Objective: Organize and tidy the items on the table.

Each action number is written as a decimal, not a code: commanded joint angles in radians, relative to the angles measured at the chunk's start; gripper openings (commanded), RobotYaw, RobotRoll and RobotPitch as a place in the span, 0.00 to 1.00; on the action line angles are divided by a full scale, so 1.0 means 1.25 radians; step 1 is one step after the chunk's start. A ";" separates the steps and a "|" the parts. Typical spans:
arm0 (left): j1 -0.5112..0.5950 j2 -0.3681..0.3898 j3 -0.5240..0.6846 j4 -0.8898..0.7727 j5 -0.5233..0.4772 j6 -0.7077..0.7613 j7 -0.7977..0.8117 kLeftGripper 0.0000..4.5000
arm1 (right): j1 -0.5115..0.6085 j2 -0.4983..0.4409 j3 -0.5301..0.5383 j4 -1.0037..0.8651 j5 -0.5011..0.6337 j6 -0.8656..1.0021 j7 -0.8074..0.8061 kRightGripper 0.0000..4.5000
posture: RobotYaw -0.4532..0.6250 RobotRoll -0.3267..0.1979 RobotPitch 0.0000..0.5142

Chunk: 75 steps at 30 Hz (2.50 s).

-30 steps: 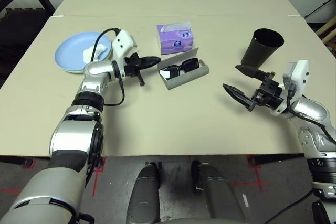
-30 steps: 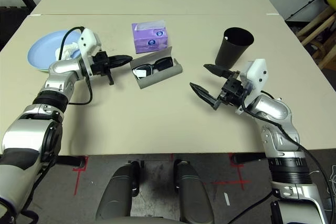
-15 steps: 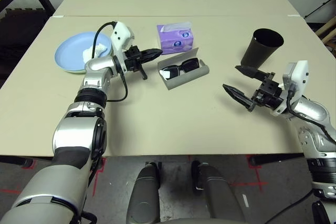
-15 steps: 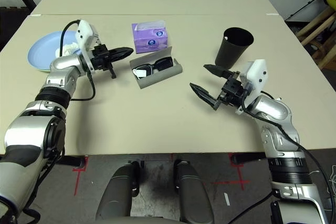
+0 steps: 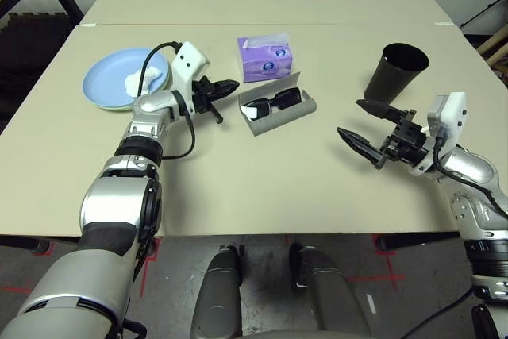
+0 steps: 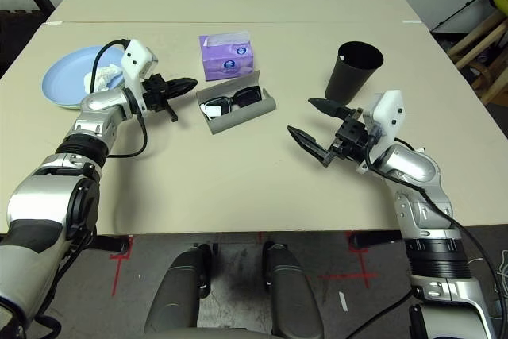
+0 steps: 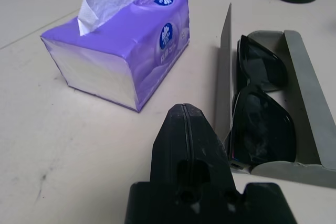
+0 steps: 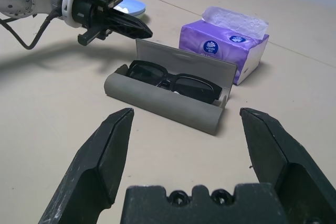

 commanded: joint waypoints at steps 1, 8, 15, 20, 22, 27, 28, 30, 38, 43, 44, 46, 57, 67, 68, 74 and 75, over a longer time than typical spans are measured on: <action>0.001 -0.003 -0.008 0.008 0.012 0.002 -0.007 0.01 | 0.012 0.000 -0.004 -0.002 0.008 -0.001 -0.005 1.00 | 0.45 0.62 0.39; 0.010 -0.007 -0.007 -0.003 0.000 0.002 -0.032 0.01 | -0.002 0.010 -0.015 0.016 0.019 0.011 -0.029 1.00 | 0.45 0.62 0.43; 0.015 -0.011 -0.005 -0.010 -0.004 0.003 -0.049 0.01 | 0.019 -0.012 -0.014 0.013 0.025 0.013 -0.013 1.00 | 0.45 0.62 0.44; 0.015 -0.013 -0.004 -0.014 -0.007 0.005 -0.059 0.01 | 0.021 -0.016 -0.012 0.027 0.032 0.019 -0.003 1.00 | 0.46 0.62 0.45; 0.015 -0.013 -0.004 -0.015 -0.008 0.006 -0.061 0.01 | 0.022 -0.016 -0.012 0.027 0.033 0.020 -0.002 1.00 | 0.46 0.62 0.45; 0.021 -0.015 -0.006 -0.018 -0.009 0.010 -0.076 0.01 | 0.020 -0.015 -0.011 0.022 0.033 0.026 -0.005 1.00 | 0.45 0.62 0.45; 0.024 -0.016 -0.007 -0.019 -0.009 0.010 -0.080 0.01 | 0.019 -0.014 -0.010 0.018 0.033 0.028 -0.006 1.00 | 0.45 0.62 0.45; 0.028 -0.017 -0.007 -0.021 -0.009 0.010 -0.084 0.01 | 0.018 -0.014 -0.010 0.015 0.033 0.030 -0.008 1.00 | 0.45 0.62 0.44; 0.041 -0.021 -0.009 -0.035 -0.013 0.027 -0.118 0.01 | 0.011 -0.014 -0.011 0.010 0.033 0.031 -0.013 1.00 | 0.45 0.62 0.45; 0.053 -0.030 -0.003 -0.063 -0.035 0.044 -0.157 0.01 | 0.008 -0.013 -0.008 0.010 0.032 0.030 -0.013 1.00 | 0.45 0.62 0.44; 0.055 -0.032 -0.003 -0.070 -0.040 0.048 -0.166 0.01 | 0.008 -0.012 -0.007 0.010 0.032 0.030 -0.014 1.00 | 0.45 0.62 0.44; 0.062 -0.033 -0.004 -0.089 -0.049 0.055 -0.184 0.01 | 0.006 -0.011 -0.006 0.012 0.031 0.029 -0.013 1.00 | 0.46 0.62 0.44; 0.107 -0.042 -0.008 -0.211 -0.095 0.132 -0.230 0.01 | -0.004 -0.006 0.003 0.019 0.026 0.026 -0.011 1.00 | 0.47 0.62 0.43; 0.132 -0.034 -0.034 -0.231 -0.075 0.153 -0.229 0.01 | -0.006 -0.008 0.000 0.011 0.028 0.026 -0.012 1.00 | 0.46 0.62 0.43; 0.134 -0.031 -0.041 -0.230 -0.070 0.155 -0.228 0.01 | -0.006 -0.009 0.000 0.010 0.029 0.026 -0.012 1.00 | 0.46 0.62 0.43; 0.136 -0.019 -0.067 -0.216 -0.045 0.162 -0.214 0.01 | -0.009 -0.008 -0.001 0.008 0.029 0.025 -0.013 1.00 | 0.45 0.62 0.42; 0.136 -0.017 -0.070 -0.213 -0.043 0.166 -0.213 0.01 | -0.009 -0.008 -0.001 0.008 0.029 0.025 -0.013 1.00 | 0.45 0.62 0.42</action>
